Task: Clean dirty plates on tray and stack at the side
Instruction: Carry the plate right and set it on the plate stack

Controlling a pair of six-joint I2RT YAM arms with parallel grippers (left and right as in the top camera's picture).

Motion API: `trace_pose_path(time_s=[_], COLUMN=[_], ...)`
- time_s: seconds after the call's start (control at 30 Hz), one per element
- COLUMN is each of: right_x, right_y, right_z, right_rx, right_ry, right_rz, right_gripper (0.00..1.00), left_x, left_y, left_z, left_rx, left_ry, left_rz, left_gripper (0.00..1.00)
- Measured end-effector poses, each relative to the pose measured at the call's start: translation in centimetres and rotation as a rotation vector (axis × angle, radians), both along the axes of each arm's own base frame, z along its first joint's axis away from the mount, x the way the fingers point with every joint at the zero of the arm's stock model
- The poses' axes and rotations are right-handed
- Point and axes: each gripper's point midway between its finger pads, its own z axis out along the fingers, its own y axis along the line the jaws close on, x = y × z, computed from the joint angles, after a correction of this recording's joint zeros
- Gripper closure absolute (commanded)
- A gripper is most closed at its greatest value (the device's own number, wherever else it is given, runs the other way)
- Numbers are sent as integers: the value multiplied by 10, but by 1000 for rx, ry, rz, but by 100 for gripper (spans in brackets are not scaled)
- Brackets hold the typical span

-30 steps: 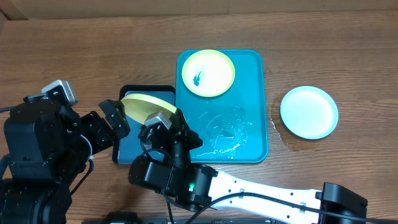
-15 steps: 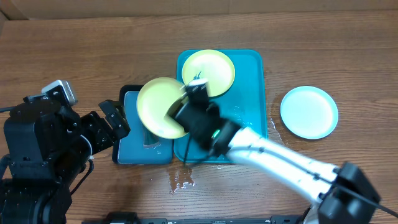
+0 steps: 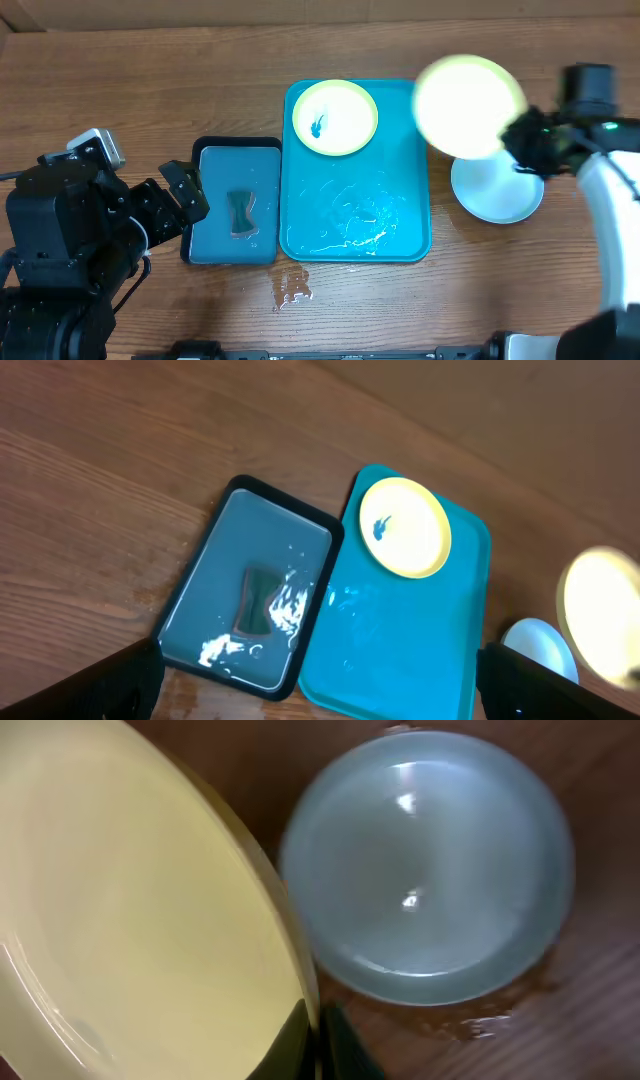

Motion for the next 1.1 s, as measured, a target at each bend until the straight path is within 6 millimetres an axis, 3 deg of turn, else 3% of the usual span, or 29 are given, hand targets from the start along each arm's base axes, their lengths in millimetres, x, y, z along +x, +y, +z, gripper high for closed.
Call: trace_pose_path(time_s=[0.1, 0.2, 0.43, 0.47, 0.53, 0.57, 0.7, 0.83, 1.1], right_x=[-21, -36, -75, -76, -76, -73, -57, -25, 46], right_y=[-52, -74, -67, -65, -61, -58, -31, 11, 137], right_z=[-33, -60, -119, -123, -125, -125, -119, -100, -54], right_rx=[10, 6, 32, 34, 33, 41, 117, 159, 23], right_ry=[139, 229, 406, 411, 409, 398, 324, 165, -240], right_rz=[-143, -197, -188, -182, -160, -142, 4, 232, 691], right_gripper=[96, 96, 96, 89, 63, 56, 44, 38, 36], left_x=[0, 0, 0, 0, 0, 0, 0, 0, 0], left_y=[0, 0, 0, 0, 0, 0, 0, 0, 0], left_z=[0, 0, 0, 0, 0, 0, 0, 0, 0], left_rx=[0, 0, 0, 0, 0, 0, 0, 0, 0], left_ry=[0, 0, 0, 0, 0, 0, 0, 0, 0], left_rz=[0, 0, 0, 0, 0, 0, 0, 0, 0], left_gripper=[0, 0, 0, 0, 0, 0, 0, 0, 0])
